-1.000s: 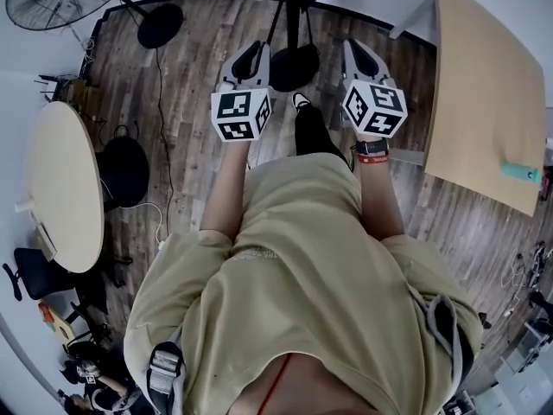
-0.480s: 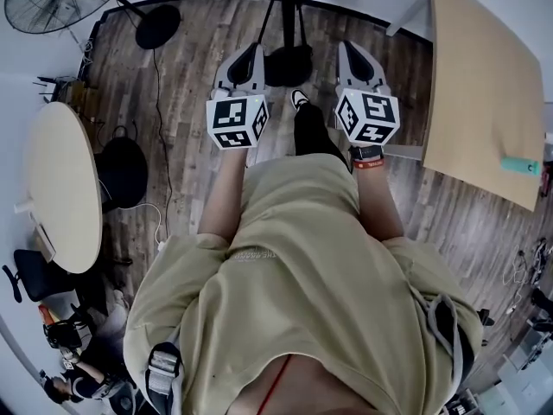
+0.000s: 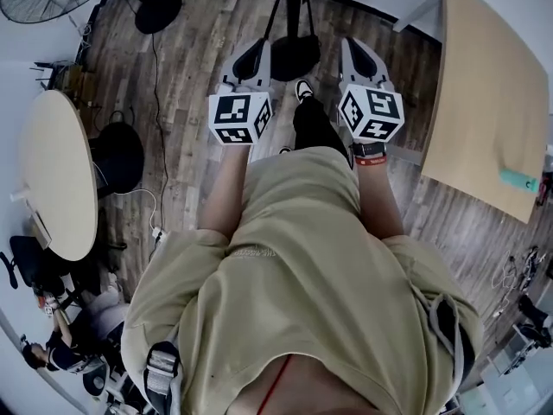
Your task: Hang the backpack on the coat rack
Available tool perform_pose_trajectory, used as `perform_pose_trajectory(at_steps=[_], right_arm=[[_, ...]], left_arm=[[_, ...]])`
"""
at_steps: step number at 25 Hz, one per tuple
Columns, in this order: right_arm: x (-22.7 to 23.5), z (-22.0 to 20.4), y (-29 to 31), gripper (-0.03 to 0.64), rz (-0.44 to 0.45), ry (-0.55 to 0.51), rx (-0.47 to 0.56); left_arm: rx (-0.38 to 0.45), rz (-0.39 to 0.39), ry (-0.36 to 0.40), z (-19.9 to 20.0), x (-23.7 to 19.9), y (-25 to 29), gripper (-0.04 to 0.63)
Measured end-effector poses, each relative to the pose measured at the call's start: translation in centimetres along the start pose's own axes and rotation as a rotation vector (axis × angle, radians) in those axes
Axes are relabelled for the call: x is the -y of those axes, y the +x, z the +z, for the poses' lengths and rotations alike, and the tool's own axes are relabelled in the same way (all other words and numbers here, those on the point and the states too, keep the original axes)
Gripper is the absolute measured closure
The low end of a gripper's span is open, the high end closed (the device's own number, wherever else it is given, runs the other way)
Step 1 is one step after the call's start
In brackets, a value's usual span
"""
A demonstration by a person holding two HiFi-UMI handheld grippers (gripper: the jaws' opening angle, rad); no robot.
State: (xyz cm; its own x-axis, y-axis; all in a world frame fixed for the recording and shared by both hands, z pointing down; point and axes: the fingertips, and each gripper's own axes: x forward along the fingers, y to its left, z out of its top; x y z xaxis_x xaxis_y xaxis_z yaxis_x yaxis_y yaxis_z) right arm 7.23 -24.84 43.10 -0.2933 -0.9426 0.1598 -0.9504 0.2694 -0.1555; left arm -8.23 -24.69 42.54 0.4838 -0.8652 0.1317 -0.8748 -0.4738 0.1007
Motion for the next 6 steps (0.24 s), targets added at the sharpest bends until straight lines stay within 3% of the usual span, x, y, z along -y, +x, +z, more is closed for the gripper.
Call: perform_pose_trajectory(at_steps=[6], right_arm=[[0.0,0.0,6.1,0.601,0.046,-0.005,-0.03]], left_arm=[[-0.021,0.024,-0.01,0.1,-2.9,4.2,0.572]])
